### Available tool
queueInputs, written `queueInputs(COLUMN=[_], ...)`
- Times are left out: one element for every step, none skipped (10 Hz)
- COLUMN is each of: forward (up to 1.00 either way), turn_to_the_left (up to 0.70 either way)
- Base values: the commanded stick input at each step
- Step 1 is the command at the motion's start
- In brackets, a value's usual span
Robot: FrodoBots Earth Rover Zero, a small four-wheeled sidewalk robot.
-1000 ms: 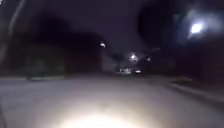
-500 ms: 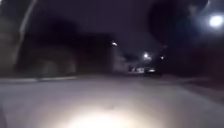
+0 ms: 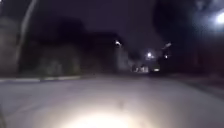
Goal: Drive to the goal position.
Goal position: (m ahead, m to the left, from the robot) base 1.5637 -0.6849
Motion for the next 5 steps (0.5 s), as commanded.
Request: queueInputs(forward=[0.70, 0.70, 0.70, 0.70, 0.70], turn_to_the_left=[0.00, 0.00, 0.00, 0.00, 0.00])
